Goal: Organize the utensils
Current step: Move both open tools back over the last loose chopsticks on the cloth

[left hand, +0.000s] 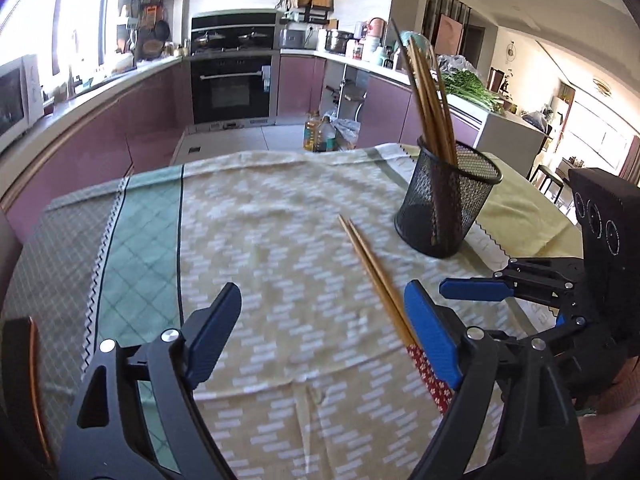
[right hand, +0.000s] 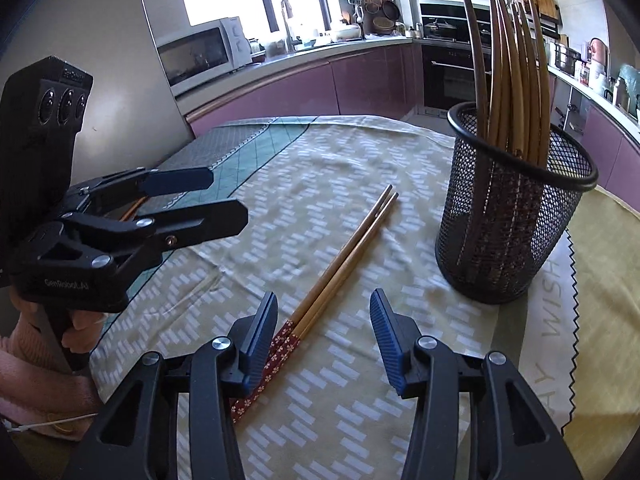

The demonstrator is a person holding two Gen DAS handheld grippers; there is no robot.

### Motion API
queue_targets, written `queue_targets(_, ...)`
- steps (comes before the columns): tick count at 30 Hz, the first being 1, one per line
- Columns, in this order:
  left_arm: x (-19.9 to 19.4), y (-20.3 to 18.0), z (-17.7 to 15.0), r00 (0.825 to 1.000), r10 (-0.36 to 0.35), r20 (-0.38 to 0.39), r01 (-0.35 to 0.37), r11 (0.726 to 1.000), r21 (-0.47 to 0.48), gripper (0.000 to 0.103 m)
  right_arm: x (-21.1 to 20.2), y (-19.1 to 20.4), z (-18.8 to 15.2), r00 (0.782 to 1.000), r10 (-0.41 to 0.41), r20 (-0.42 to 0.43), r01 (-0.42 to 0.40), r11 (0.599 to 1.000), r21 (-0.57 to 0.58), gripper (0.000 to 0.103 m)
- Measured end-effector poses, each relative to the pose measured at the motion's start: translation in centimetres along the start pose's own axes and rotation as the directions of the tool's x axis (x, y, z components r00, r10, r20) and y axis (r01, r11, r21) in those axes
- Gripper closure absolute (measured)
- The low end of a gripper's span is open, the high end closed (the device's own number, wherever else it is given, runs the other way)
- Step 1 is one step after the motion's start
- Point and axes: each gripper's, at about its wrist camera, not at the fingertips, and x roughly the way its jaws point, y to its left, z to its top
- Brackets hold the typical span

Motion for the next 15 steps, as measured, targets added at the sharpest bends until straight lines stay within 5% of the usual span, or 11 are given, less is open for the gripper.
queue_targets(15, 1.02, 0.17, -0.48, 0.999, -0.013, -0.037, 0.013, 1.0, -0.01, 0.029, 1.02, 0.13, -0.41, 0.999, -0.031, -0.034, 0.031, 0.999, 0.017, 0.065)
